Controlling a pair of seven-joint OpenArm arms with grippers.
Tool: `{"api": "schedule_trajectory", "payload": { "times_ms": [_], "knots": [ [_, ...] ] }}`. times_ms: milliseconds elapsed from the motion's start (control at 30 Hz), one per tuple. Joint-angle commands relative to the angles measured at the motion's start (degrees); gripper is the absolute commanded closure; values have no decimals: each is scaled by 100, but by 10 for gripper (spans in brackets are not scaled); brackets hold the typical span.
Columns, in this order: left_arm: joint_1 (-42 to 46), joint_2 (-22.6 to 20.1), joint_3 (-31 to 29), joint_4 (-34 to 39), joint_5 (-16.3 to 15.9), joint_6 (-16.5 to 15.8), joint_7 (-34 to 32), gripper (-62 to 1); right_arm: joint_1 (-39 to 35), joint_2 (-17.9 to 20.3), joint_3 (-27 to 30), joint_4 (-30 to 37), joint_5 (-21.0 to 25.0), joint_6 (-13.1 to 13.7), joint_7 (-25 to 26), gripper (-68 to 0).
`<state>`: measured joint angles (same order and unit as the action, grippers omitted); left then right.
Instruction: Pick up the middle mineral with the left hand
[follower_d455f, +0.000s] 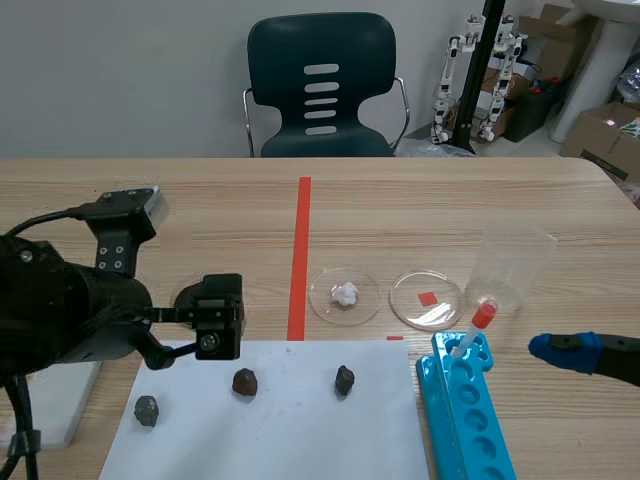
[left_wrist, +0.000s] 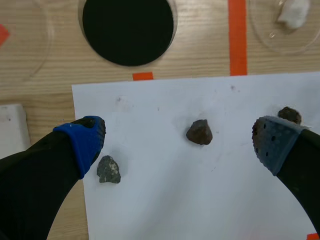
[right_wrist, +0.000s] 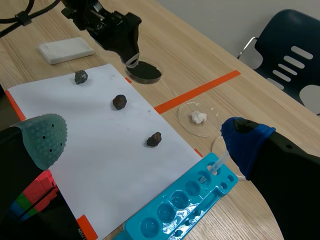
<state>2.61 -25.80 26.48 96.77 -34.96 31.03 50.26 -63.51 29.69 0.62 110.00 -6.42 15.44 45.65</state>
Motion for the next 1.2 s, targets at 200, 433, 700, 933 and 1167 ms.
{"api": "schedule_trajectory", "payload": {
  "times_ms": [200, 433, 700, 933, 1167],
  "knots": [
    [-754, 236, 562, -566, 50, 439, 551, -620, 48, 15, 33, 81, 74, 2, 101, -653],
    [-1115, 551, 817, -1137, 94, 485, 789, -619, 48, 15, 33, 81, 74, 2, 101, -653],
    [-1366, 774, 1252, -1611, 334, 573, 990, -619, 48, 15, 33, 81, 74, 2, 101, -653],
    [-1405, 1047, 1412, -1902, 570, 575, 1001, -617, 48, 15, 33, 81, 74, 2, 103, -653],
    [-1405, 1250, 1412, -2070, 699, 575, 955, -617, 48, 15, 33, 81, 74, 2, 103, -653]
  ]
}}
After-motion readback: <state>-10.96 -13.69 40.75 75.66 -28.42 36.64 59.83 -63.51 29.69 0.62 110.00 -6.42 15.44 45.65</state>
